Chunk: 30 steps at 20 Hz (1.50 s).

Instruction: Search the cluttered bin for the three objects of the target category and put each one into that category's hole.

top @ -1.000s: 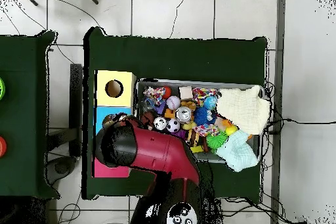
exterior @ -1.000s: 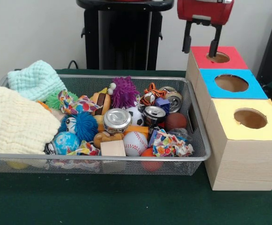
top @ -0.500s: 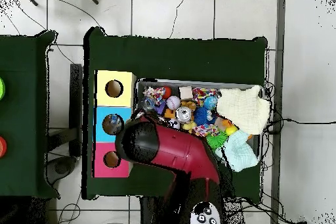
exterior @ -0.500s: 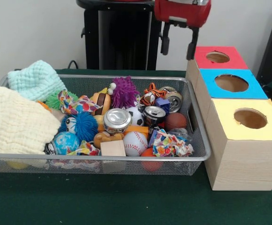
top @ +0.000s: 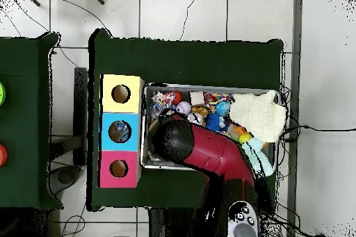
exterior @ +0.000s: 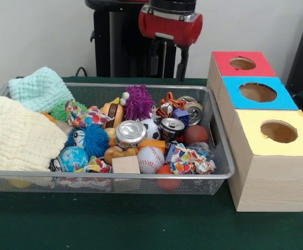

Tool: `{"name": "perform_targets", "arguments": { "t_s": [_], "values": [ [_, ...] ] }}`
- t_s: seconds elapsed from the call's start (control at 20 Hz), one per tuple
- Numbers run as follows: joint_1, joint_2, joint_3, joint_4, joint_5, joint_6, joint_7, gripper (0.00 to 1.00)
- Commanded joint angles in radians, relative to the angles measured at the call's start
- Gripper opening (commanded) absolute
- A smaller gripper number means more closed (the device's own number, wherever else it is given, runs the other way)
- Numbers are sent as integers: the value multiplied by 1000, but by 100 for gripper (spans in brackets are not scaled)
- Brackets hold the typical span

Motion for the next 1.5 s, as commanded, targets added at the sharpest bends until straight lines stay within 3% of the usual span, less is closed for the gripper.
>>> {"name": "perform_targets", "arguments": {
  "t_s": [0.05, 0.3, 0.55, 0.75, 0.9, 1.1, 1.2, 1.3, 1.5],
  "values": [
    [-23, 107, 65, -114, -53, -6, 56, 100],
    [2, 168, 24, -181, -74, 7, 68, 100],
    [28, 209, 15, -182, -81, -43, 106, 100],
    [46, 218, 18, -203, -71, -25, 124, 100],
    [-5, 212, 97, -222, -75, 47, 24, 100],
    [-98, 223, 259, -248, -162, 159, -257, 100],
    [-119, 214, 307, -223, -208, 138, -307, 100],
    [-119, 202, 317, -201, -242, 105, -276, 100],
    [-173, 206, 414, -174, -301, 79, -288, 100]
  ]
}}
